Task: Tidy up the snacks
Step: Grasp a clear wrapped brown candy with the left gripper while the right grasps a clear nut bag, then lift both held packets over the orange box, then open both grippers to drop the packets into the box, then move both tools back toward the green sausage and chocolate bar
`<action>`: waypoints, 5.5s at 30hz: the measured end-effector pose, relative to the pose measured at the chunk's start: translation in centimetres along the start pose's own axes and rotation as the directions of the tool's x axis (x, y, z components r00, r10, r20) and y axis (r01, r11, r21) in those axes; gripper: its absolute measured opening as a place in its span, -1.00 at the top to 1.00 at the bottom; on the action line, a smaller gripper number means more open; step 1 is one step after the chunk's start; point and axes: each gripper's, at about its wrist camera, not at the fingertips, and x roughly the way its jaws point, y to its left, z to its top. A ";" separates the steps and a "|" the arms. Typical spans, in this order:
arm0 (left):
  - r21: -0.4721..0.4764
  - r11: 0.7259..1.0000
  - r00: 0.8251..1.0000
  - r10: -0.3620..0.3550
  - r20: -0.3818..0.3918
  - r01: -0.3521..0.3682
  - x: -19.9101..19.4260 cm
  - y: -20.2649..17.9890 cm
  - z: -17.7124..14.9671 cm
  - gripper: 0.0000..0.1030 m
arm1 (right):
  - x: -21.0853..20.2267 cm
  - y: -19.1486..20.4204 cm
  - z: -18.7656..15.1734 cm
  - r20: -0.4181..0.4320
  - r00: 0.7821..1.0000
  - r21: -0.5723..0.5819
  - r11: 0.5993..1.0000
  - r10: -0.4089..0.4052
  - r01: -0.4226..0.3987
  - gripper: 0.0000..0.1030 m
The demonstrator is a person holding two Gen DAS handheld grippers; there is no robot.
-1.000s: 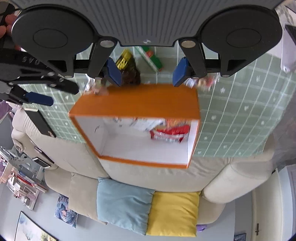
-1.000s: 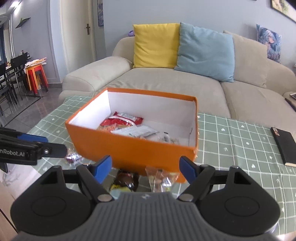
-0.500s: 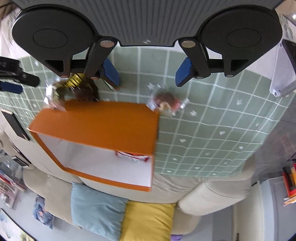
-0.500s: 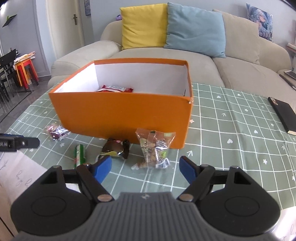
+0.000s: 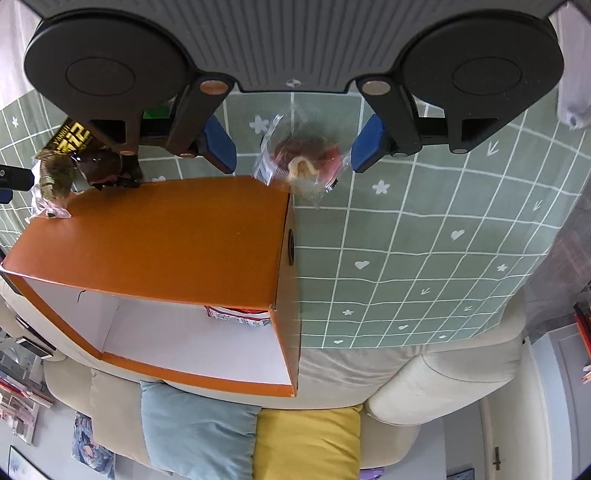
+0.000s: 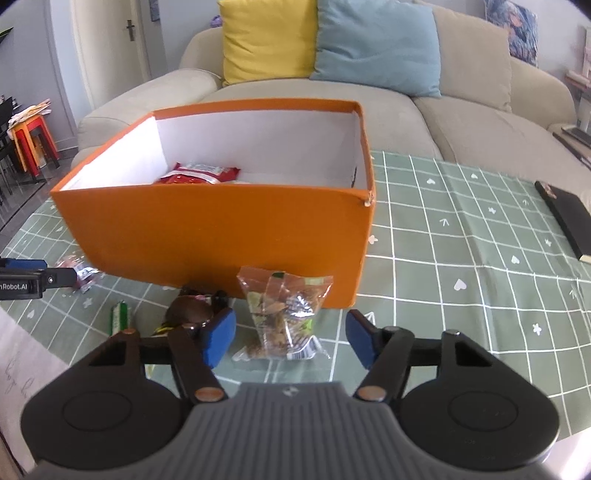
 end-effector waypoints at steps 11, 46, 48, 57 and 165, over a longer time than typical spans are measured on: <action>-0.035 0.999 1.000 -0.008 0.004 0.008 1.7 1.3 -0.2 -0.66 | 2.7 0.4 0.5 -0.058 0.998 -0.014 1.000 0.014 -0.015 -0.09; -0.165 0.984 0.998 -0.066 0.022 0.069 -2.5 -0.7 -1.4 -0.06 | 0.8 0.7 -0.3 -0.060 0.998 -0.021 0.999 0.023 -0.024 0.58; -0.161 0.984 0.998 -0.066 0.023 0.069 -3.1 -1.2 -1.5 -0.06 | 0.2 0.6 -0.4 -0.051 0.998 -0.018 0.999 0.032 -0.033 0.60; -0.127 0.988 0.995 -0.086 0.046 0.091 -5.9 -3.4 -1.1 -0.06 | -2.6 0.5 -0.1 -0.012 0.997 -0.006 0.997 0.074 -0.074 0.62; -0.014 0.991 0.987 -0.135 -0.082 0.135 -2.1 -10.3 13.6 -0.43 | 1.5 1.2 15.1 -0.050 0.997 -0.327 0.942 0.059 -0.072 -0.15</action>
